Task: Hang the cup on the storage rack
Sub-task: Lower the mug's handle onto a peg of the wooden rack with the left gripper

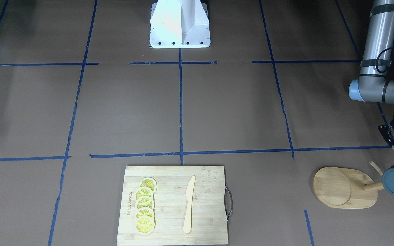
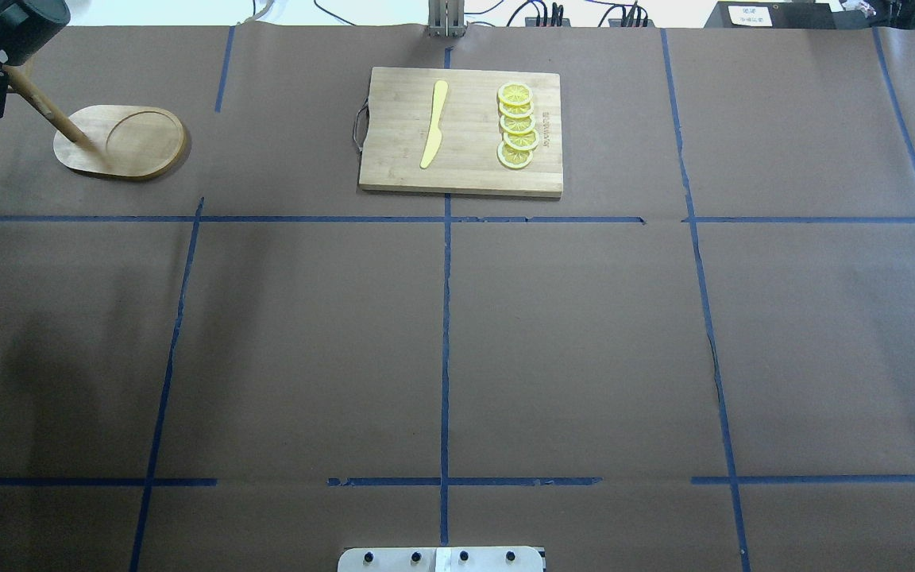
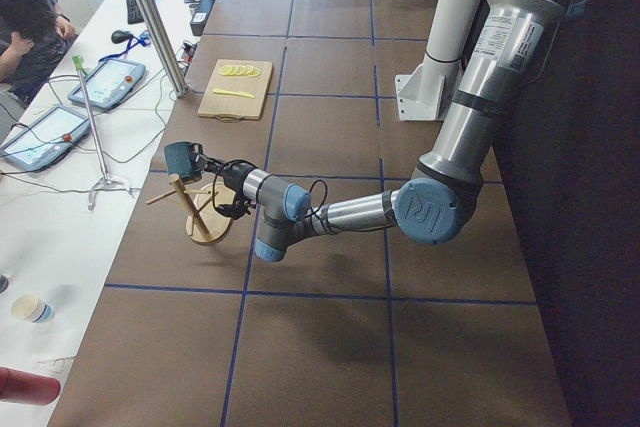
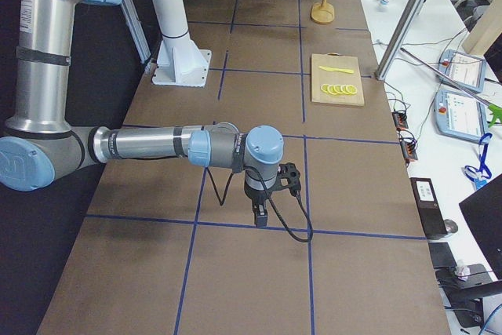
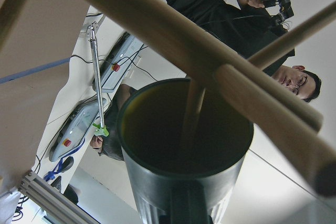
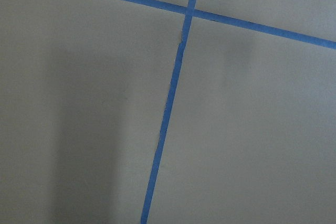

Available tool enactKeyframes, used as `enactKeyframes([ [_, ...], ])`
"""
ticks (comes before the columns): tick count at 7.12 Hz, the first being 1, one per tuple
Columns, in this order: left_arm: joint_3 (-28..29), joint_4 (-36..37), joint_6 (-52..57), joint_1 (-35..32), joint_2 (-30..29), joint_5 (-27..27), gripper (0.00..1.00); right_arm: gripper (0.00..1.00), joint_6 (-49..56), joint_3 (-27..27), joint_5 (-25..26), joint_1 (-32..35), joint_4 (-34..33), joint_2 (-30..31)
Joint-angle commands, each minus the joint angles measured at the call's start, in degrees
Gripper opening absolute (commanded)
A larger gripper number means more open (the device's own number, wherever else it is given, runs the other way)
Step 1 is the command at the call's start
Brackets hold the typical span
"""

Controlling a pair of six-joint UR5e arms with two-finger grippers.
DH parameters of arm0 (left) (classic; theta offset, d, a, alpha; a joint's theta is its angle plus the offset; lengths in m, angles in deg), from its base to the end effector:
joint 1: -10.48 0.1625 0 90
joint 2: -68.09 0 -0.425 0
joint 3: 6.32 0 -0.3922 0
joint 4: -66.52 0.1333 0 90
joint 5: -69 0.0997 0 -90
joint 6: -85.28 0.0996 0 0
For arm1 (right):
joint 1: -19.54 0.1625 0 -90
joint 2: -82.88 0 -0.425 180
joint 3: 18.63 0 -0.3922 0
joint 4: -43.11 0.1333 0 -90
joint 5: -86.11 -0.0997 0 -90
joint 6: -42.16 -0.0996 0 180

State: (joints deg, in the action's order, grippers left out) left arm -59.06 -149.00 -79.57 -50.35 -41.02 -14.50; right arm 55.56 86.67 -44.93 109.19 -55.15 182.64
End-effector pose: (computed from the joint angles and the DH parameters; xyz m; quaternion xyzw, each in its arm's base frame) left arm 0.1548 -0.5739 0.5616 -0.0649 0.8026 -0.5648 0.1807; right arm 0.0654 -0.4148 0.6233 0.0177 -0.3507 -0.1038 0.9305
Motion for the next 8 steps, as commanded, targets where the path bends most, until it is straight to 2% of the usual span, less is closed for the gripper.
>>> enactKeyframes([
  [1,0.36,-0.17,0.15,0.45,-0.22,0.27,0.06,1.00,-0.04,0.00,0.00,0.00,0.00,0.00],
  [8,1.50,-0.26,0.06,1.51,0.05,0.36,0.08,1.00,0.05,-0.09,0.00,0.00,0.00,0.00],
])
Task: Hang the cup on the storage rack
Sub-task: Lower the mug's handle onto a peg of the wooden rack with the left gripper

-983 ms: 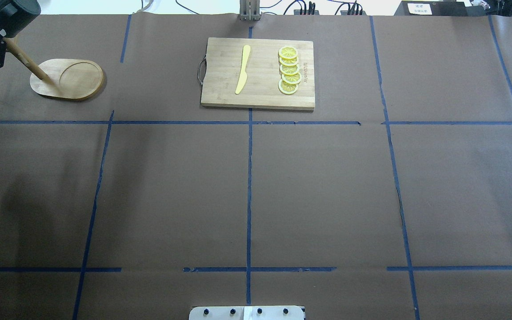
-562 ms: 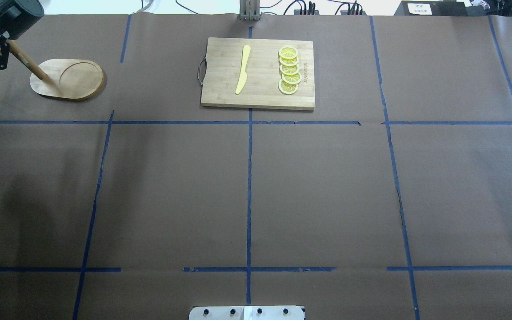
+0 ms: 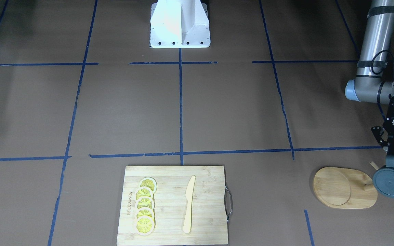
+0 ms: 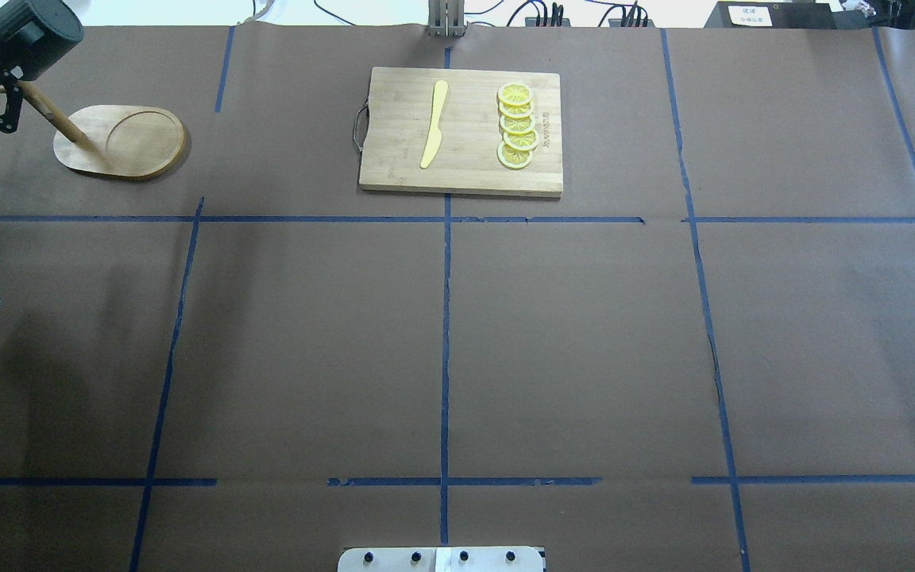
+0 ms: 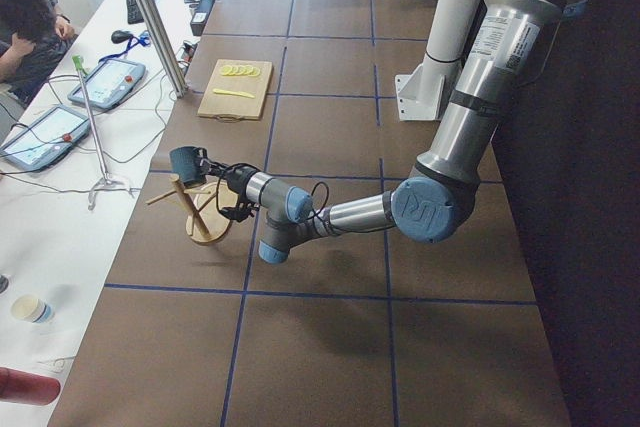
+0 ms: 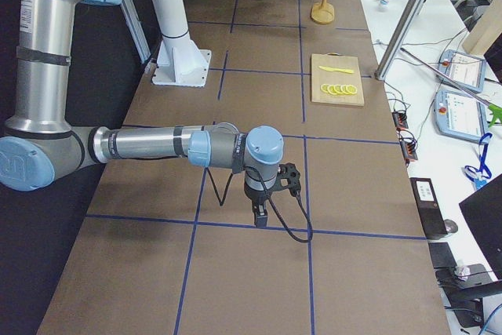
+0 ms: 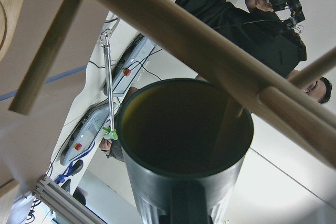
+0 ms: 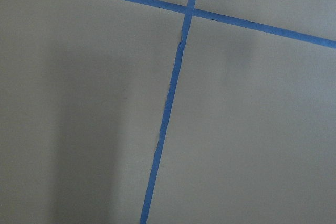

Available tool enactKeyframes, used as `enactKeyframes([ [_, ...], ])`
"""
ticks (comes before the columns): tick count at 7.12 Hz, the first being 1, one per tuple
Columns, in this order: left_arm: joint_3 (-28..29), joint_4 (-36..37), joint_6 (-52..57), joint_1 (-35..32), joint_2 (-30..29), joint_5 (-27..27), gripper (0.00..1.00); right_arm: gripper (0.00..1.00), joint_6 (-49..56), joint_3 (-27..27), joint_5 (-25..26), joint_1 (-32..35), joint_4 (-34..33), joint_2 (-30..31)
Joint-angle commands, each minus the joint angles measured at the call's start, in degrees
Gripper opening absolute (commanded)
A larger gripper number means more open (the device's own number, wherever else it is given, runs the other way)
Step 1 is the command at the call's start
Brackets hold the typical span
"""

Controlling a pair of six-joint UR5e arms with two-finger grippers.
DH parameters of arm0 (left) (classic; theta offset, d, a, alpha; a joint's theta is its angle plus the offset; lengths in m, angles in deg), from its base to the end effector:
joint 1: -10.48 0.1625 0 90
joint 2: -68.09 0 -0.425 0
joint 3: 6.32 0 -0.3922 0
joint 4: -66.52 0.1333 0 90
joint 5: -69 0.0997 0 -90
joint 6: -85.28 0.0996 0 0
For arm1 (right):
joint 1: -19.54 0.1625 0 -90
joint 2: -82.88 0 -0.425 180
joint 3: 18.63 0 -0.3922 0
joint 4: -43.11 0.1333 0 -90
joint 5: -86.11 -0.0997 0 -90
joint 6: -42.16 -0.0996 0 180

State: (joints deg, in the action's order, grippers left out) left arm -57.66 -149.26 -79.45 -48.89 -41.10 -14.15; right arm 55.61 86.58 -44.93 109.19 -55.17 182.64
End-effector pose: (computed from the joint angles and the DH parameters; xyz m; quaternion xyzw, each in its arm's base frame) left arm 0.1687 -0.5699 0.5712 -0.0713 0.7965 -0.5698 0.1894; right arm 0.0654 -0.4147 0.6241 0.0170 -0.3508 -0.1039 0.9305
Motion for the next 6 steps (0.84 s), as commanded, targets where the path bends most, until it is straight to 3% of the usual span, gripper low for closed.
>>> enactKeyframes([
  [1,0.10,0.00,-0.07,0.04,0.12,0.00,0.09,1.00,0.00,0.00,0.00,0.00,0.02,0.00],
  [2,0.10,0.00,-0.15,0.04,0.21,0.00,0.09,1.00,0.00,0.00,0.00,0.00,0.02,0.00],
  [3,0.10,-0.17,-0.15,0.04,0.21,0.09,0.19,1.00,0.00,0.00,0.00,0.00,0.02,0.00],
  [4,0.10,-0.17,-0.15,0.04,0.30,0.09,0.35,1.00,0.00,0.00,0.00,0.00,0.02,0.00],
  [5,0.01,-0.26,-0.15,0.04,0.38,0.09,0.69,1.00,0.00,0.00,0.00,0.00,0.02,0.00],
  [6,-0.16,-0.35,-0.15,0.04,0.56,0.00,0.73,1.00,0.00,0.09,0.00,0.00,0.02,0.00],
])
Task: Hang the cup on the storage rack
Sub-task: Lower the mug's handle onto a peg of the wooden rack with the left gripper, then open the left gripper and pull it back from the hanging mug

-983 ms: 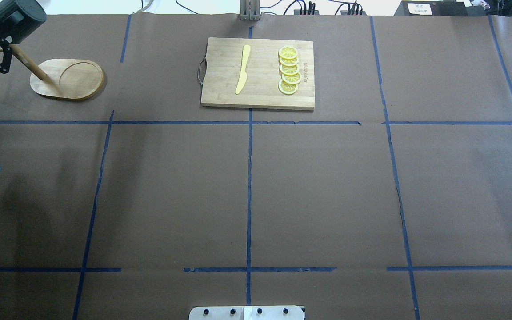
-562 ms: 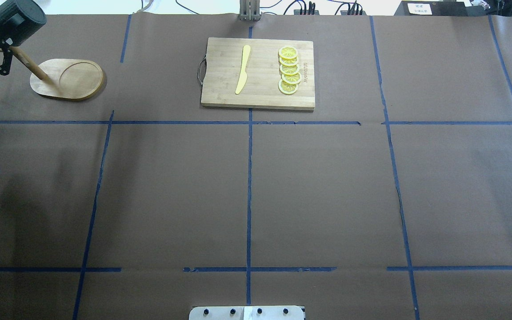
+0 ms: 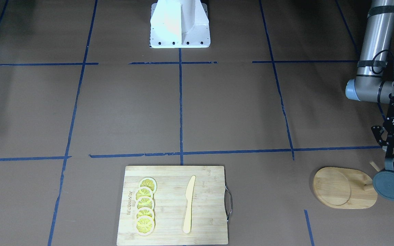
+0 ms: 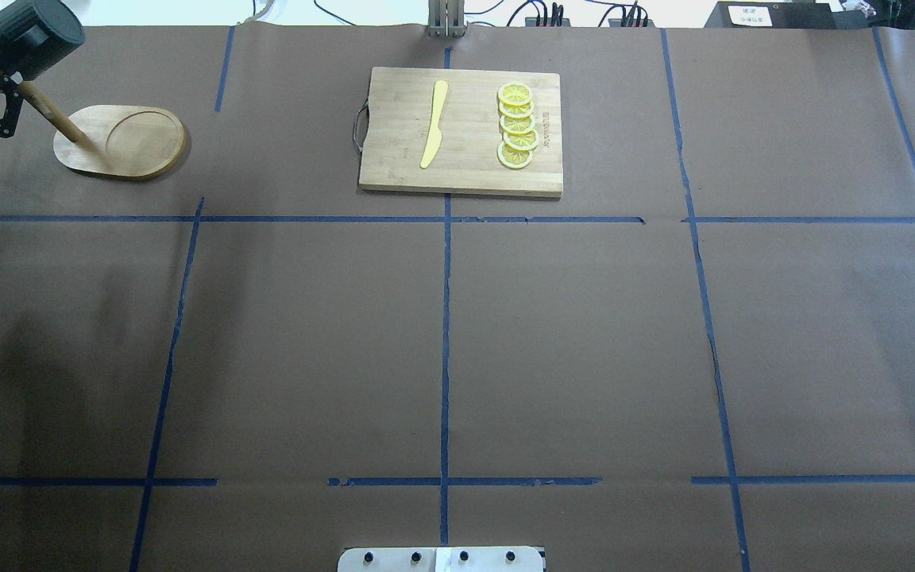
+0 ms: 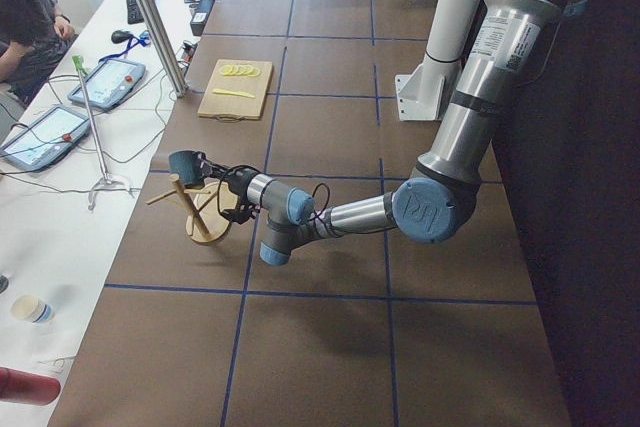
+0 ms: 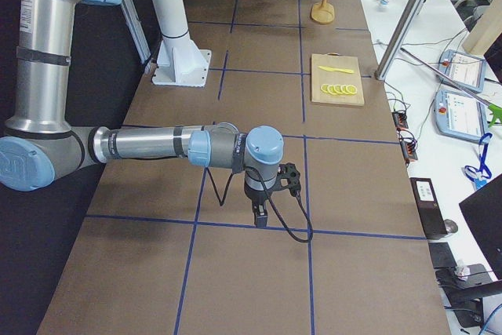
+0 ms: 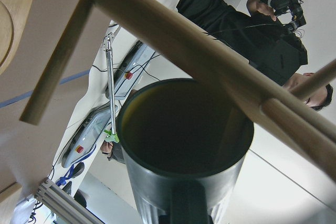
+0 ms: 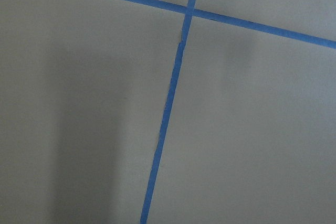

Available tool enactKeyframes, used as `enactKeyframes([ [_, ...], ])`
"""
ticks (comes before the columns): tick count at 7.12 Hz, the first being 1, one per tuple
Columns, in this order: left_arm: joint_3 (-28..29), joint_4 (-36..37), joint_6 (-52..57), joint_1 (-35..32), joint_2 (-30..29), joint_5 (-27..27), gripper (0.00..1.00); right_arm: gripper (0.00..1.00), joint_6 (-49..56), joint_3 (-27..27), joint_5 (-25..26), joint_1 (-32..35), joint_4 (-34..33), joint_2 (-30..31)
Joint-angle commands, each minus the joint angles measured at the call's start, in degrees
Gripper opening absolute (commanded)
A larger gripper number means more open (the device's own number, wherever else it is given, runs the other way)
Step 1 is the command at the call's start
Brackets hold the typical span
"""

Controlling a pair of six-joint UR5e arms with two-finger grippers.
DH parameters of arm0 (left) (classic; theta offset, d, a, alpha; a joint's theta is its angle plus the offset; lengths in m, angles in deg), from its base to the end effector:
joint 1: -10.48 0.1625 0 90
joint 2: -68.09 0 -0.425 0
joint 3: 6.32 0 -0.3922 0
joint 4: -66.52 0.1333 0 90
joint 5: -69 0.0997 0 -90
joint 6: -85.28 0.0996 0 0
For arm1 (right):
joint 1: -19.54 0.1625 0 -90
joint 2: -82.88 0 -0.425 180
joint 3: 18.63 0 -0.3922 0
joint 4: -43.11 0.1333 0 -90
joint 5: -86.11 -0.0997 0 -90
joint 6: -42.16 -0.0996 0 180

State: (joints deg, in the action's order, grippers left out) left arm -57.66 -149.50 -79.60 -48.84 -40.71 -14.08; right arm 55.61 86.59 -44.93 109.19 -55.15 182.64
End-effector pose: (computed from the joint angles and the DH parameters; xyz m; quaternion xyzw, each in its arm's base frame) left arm 0.1674 -0.5670 0.5748 -0.0721 0.7956 -0.5711 0.1889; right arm 0.0654 -0.4147 0.6239 0.0172 -0.3508 -0.1040 0.9305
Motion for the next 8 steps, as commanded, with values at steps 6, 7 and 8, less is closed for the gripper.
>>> enactKeyframes([
  [6,-10.39,-8.01,0.96,-0.44,9.62,-0.42,1.00,1.00,0.00,0.08,0.00,0.00,0.00,0.09],
  [7,-15.32,-8.01,4.27,-0.44,12.97,-0.59,1.00,1.00,0.00,0.08,0.00,0.00,0.00,0.09],
  [8,-20.24,-7.93,11.09,-0.44,15.88,-4.95,1.00,1.00,0.00,0.08,0.00,0.00,0.00,0.00],
])
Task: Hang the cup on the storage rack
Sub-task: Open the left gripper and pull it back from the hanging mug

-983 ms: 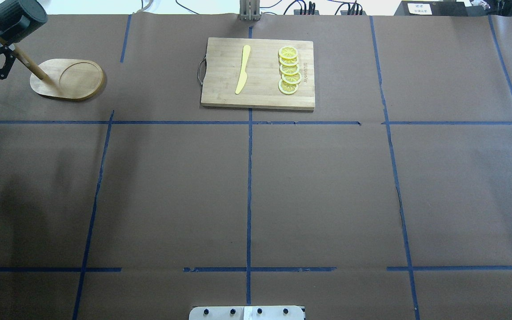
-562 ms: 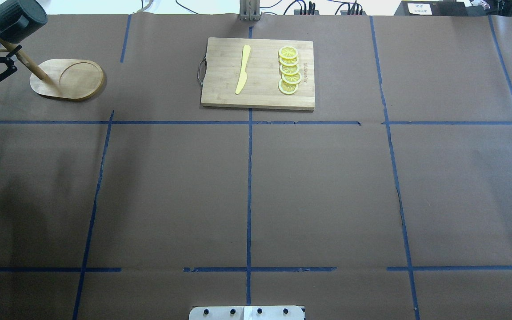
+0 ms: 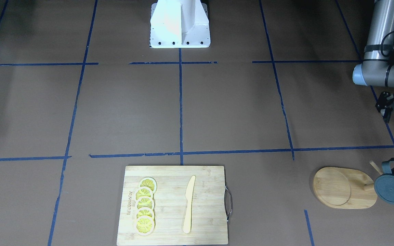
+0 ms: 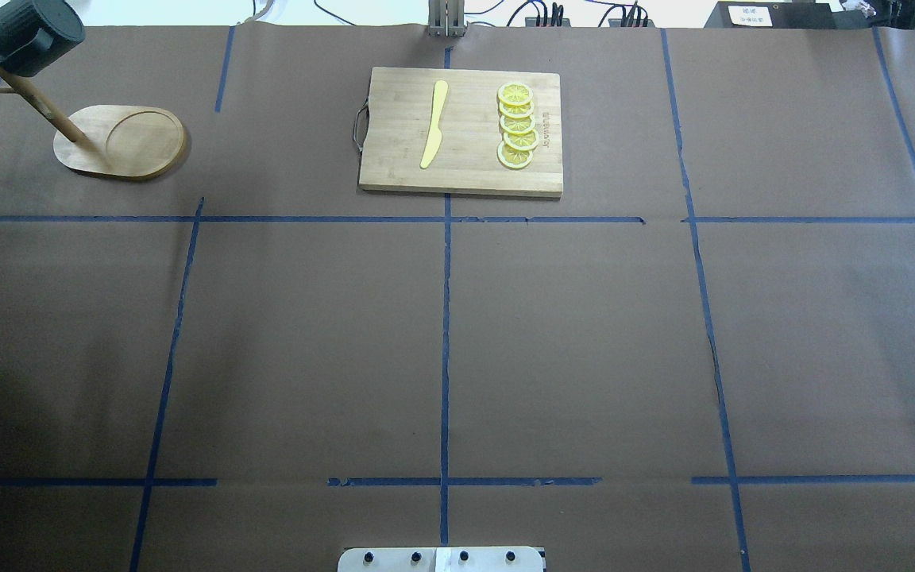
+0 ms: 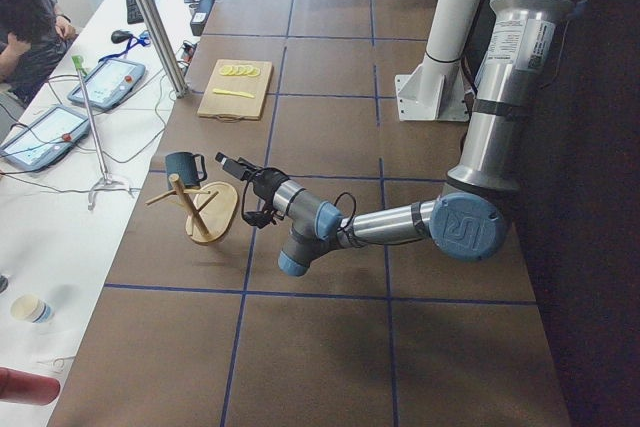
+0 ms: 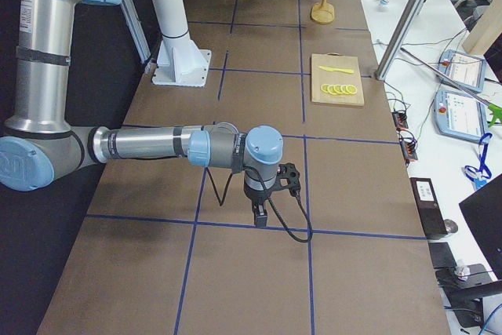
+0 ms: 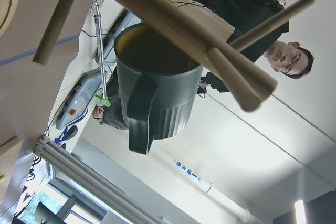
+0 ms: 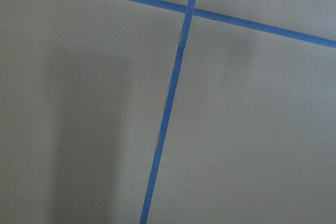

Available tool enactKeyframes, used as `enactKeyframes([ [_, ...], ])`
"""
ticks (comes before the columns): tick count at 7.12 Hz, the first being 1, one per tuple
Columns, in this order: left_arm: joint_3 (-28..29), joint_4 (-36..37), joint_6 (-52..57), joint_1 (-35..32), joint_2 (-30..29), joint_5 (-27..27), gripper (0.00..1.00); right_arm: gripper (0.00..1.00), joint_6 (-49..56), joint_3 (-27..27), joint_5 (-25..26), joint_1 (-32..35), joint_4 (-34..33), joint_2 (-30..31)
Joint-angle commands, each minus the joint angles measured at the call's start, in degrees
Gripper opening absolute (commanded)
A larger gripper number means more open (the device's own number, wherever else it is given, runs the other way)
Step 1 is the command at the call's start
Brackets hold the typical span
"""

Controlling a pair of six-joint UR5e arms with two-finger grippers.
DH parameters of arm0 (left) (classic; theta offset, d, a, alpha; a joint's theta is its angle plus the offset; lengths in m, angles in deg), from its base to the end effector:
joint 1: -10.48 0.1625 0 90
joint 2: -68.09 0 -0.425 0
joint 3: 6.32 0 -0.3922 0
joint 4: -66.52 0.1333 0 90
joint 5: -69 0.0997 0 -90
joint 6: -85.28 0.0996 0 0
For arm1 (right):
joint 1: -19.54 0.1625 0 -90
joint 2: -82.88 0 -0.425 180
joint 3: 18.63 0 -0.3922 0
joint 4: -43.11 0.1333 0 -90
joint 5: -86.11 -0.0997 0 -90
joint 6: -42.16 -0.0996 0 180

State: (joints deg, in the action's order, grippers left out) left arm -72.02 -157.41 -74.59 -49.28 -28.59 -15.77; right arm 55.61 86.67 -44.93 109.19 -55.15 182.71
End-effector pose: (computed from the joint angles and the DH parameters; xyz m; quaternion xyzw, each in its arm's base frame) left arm 0.1127 -0.4760 0.5700 -0.0508 0.8474 -0.4935 0.1892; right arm 0.0654 -0.4142 0.6238 0.0173 -0.3507 -0.1040 0.9305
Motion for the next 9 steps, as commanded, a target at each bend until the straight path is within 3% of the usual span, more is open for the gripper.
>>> enactKeyframes([
  [1,-9.84,1.02,17.29,-0.18,4.74,-11.83,1.00,1.00,-0.09,-0.09,0.00,0.00,0.00,-0.07],
  [4,-10.24,8.73,62.59,-0.09,7.72,-26.36,1.00,1.00,-0.09,-0.09,0.00,0.00,-0.09,0.02],
  [7,-10.32,19.80,95.16,-1.75,8.53,-27.56,1.00,1.00,-0.18,-0.18,0.00,0.00,-0.09,0.02],
  [9,-10.58,32.25,119.04,-4.65,8.71,-28.17,1.00,1.00,-0.18,-0.18,0.00,0.00,-0.09,0.02],
])
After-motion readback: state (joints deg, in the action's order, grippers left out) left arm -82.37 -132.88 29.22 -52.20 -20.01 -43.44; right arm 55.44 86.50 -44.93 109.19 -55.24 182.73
